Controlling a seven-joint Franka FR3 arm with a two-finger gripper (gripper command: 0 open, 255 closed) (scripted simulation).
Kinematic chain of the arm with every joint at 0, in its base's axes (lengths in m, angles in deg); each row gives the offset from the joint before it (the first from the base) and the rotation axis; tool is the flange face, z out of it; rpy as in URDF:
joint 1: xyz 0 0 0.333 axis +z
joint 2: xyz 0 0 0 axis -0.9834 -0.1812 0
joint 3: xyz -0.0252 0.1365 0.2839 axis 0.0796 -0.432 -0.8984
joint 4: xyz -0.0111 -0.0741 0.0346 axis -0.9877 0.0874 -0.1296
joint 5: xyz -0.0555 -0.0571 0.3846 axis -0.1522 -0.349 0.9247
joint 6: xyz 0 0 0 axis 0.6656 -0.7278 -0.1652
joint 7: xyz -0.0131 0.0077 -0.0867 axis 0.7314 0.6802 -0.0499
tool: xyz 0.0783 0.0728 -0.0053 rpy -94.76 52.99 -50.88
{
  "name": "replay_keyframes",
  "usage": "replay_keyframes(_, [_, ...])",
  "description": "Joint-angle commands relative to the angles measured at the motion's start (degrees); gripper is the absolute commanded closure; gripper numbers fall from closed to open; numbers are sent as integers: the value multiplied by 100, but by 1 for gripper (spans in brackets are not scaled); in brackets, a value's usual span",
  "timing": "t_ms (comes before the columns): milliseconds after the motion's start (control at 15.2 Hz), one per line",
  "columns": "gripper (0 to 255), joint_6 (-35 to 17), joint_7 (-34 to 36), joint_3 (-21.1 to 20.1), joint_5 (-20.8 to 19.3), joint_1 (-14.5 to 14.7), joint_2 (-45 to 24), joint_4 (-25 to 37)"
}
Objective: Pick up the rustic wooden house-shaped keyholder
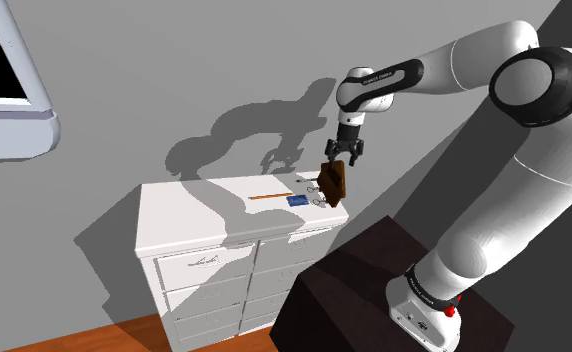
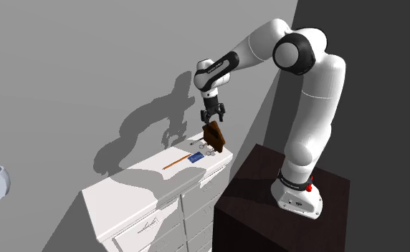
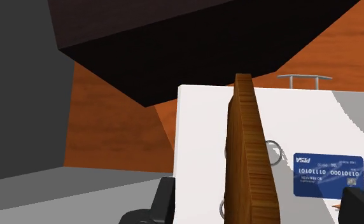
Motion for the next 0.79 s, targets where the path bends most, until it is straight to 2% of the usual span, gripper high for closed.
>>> replay_keyframes(0, [0,-55,1,-3,6,3,-33,-19])
replay_keyframes(66, [255,-49,-5,1,3,-1,-20,-26])
replay_keyframes(726, [255,17,7,-3,1,2,13,8])
